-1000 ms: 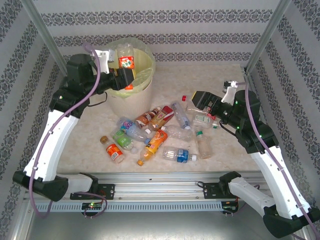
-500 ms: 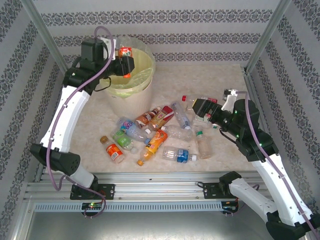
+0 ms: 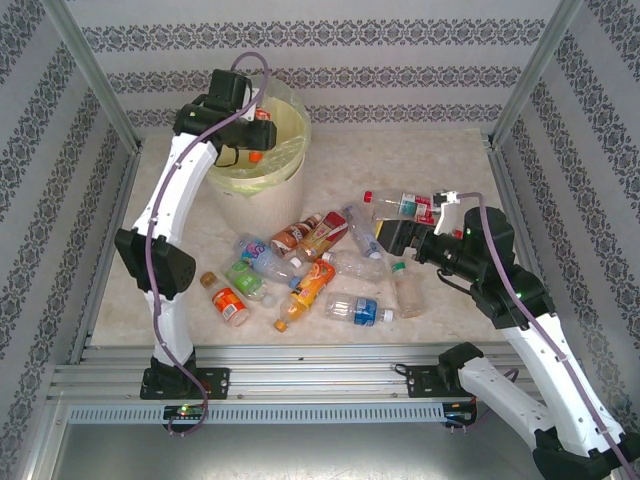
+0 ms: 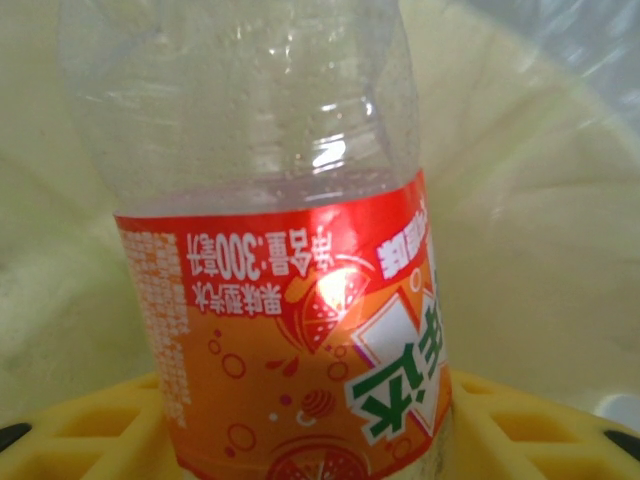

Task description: Put the plastic bottles in the bin

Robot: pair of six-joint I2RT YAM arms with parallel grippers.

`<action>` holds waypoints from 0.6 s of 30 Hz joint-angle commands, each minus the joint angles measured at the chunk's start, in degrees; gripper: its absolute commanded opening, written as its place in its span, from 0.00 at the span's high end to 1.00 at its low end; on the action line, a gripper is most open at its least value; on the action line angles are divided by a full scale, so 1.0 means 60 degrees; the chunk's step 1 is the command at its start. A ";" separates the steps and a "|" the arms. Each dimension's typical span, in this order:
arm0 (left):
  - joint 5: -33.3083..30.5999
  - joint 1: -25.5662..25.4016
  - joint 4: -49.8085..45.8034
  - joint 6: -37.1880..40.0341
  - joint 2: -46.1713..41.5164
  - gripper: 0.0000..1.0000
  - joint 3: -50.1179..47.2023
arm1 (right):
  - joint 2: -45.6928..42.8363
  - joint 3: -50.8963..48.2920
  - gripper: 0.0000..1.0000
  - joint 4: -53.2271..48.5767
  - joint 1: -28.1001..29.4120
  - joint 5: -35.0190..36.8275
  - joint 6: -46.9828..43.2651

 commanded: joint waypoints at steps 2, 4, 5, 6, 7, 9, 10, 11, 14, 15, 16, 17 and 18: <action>-0.0390 0.0112 -0.1091 0.0513 0.0369 0.43 0.0440 | -0.0148 -0.0163 0.02 -0.0074 -0.0074 -0.0483 -0.0324; -0.0409 0.0114 -0.1275 0.0547 0.0664 0.43 0.0543 | -0.0211 -0.0223 0.02 -0.0057 -0.0072 -0.0526 -0.0285; -0.0363 0.0110 -0.1411 0.0560 0.0838 0.43 0.0648 | -0.0208 -0.0255 0.02 -0.0059 -0.0072 -0.0549 -0.0278; -0.0313 0.0118 -0.1574 0.0590 0.1029 0.43 0.0773 | -0.0212 -0.0287 0.02 -0.0053 -0.0073 -0.0526 -0.0283; -0.0307 0.0110 -0.1758 0.0606 0.1239 0.43 0.0940 | -0.0187 -0.0316 0.02 -0.0042 -0.0073 -0.0499 -0.0262; -0.0288 0.0121 -0.1978 0.0632 0.1536 0.41 0.1123 | -0.0159 -0.0363 0.02 0.0003 -0.0056 -0.0454 -0.0240; -0.0286 0.0110 -0.2053 0.0635 0.1673 0.41 0.1181 | -0.0122 -0.0358 0.02 0.0014 -0.0051 -0.0457 -0.0222; -0.0298 0.0111 -0.2096 0.0635 0.1775 0.41 0.1200 | -0.0087 -0.0344 0.02 0.0016 -0.0052 -0.0475 -0.0214; -0.0165 0.0110 -0.2250 0.0609 0.2105 0.41 0.1228 | 0.0059 -0.0273 0.02 -0.0087 -0.0048 -0.0535 -0.0257; -0.0128 0.0116 -0.2300 0.0566 0.2206 0.41 0.1231 | 0.0108 -0.0236 0.02 -0.0162 -0.0058 -0.0499 -0.0287; -0.0094 0.0115 -0.2352 0.0527 0.2294 0.40 0.1226 | 0.0152 -0.0202 0.02 -0.0246 -0.0059 -0.0467 -0.0338; -0.0046 0.0112 -0.2385 0.0505 0.2338 0.40 0.1199 | 0.0203 -0.0178 0.02 -0.0324 -0.0059 -0.0468 -0.0396; -0.0021 0.0112 -0.2411 0.0460 0.2397 0.38 0.1182 | 0.0261 -0.0116 0.02 -0.0412 -0.0059 -0.0476 -0.0459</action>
